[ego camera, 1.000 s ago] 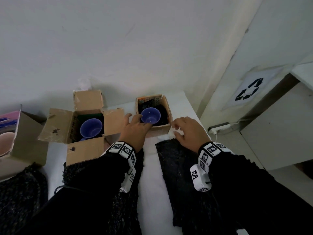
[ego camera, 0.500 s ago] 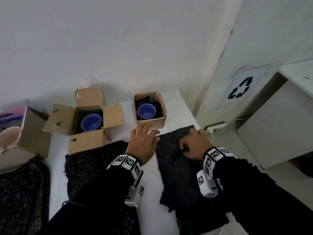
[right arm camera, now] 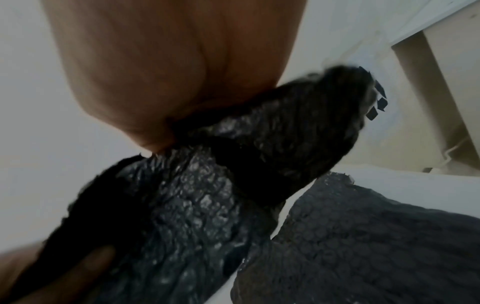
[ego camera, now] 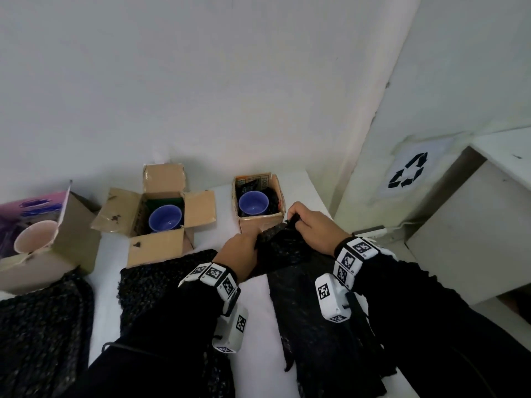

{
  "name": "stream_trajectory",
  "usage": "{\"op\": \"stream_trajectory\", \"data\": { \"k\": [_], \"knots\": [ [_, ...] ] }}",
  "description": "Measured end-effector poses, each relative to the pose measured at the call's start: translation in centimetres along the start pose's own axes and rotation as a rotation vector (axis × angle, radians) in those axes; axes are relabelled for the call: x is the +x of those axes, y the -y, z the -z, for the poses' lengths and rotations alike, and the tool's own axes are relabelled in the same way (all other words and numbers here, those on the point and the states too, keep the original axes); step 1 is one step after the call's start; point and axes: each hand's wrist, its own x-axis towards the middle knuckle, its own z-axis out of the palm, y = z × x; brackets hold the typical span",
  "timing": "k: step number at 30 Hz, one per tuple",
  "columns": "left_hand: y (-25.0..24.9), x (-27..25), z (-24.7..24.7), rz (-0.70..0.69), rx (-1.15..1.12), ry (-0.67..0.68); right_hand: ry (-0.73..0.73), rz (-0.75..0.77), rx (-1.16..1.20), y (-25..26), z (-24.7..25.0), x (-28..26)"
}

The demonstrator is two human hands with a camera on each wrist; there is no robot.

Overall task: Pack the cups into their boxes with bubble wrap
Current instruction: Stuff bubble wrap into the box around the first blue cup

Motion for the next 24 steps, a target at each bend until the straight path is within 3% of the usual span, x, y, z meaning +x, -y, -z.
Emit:
{"op": "stream_trajectory", "data": {
  "k": [4, 9, 14, 16, 19, 21, 24],
  "knots": [
    [0.4, -0.3, 2.4, -0.073, 0.062, -0.029, 0.112, 0.024, -0.022, 0.8, -0.2, 0.3],
    [1.3, -0.4, 4.6, -0.172, 0.342, 0.03, 0.183, 0.07, -0.241, 1.4, 0.0, 1.9],
    [3.1, 1.5, 5.0, -0.052, 0.304, 0.079, 0.227, 0.001, -0.199, 1.6, -0.3, 4.2],
    [3.4, 2.2, 5.3, -0.034, 0.269, 0.035, 0.174, -0.008, -0.106, 1.6, 0.0, 5.1],
    [3.3, 3.7, 6.2, -0.043, 0.038, -0.048, 0.104, -0.031, 0.072, 1.5, 0.4, 6.5],
    [3.6, 5.3, 6.6, -0.053, -0.034, -0.099, 0.009, -0.035, 0.058, 1.1, 0.5, 7.8],
    [3.5, 7.4, 7.5, -0.031, -0.097, -0.283, -0.226, -0.076, -0.062, 0.6, 0.4, 9.8]
  ]
}}
